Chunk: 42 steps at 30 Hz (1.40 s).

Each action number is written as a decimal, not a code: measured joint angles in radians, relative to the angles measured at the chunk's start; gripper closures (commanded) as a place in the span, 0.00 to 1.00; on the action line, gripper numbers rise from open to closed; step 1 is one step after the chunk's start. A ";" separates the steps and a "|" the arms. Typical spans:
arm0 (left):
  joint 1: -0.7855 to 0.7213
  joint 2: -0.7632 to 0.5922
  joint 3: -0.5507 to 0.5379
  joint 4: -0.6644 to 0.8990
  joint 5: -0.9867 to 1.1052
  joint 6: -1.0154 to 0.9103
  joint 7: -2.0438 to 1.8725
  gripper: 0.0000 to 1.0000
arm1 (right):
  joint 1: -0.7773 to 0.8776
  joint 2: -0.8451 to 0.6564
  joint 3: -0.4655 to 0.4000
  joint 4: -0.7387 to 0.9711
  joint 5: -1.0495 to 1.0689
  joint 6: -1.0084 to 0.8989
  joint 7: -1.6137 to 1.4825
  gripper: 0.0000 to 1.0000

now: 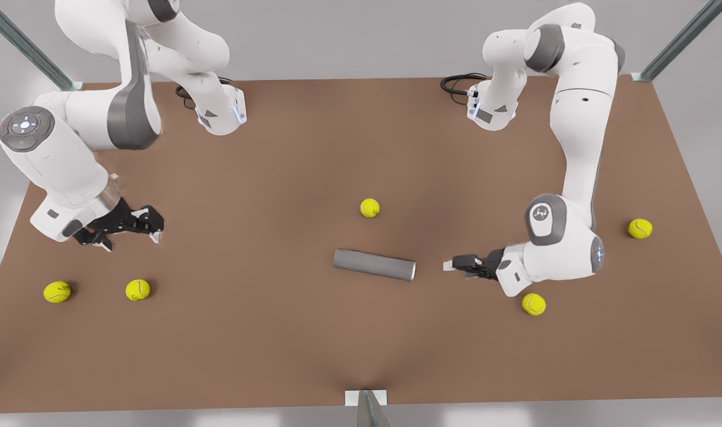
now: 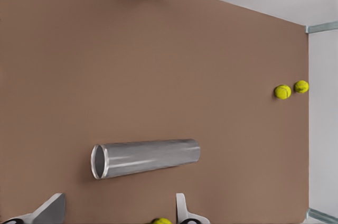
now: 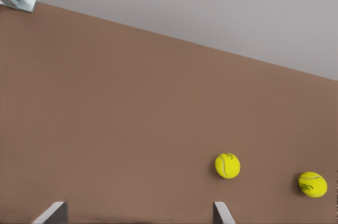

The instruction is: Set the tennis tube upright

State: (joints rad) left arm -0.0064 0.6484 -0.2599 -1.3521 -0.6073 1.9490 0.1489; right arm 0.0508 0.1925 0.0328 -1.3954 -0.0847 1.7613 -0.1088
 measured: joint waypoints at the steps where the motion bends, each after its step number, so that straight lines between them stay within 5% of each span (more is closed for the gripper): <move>1: -0.008 0.024 -0.010 0.014 0.006 0.008 0.013 0.01 | 0.002 -0.001 -0.001 -0.003 0.000 -0.010 0.001 0.00; 11: -0.030 0.257 -0.068 0.212 -0.006 0.024 0.080 0.00 | -0.102 0.031 0.009 -0.028 0.013 -0.104 0.023 0.00; 21: 0.017 0.194 -0.119 0.034 -0.061 0.024 0.072 0.01 | -0.109 0.060 0.010 -0.010 0.016 -0.098 0.061 0.00; 42: 0.045 0.264 -0.117 -0.056 -0.272 0.103 0.300 0.01 | -0.097 0.077 0.010 -0.008 0.014 -0.103 0.126 0.00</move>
State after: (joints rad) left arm 0.0383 0.9127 -0.3765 -1.4083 -0.8796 2.0525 0.4491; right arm -0.0460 0.2692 0.0429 -1.4036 -0.0706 1.6582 0.0176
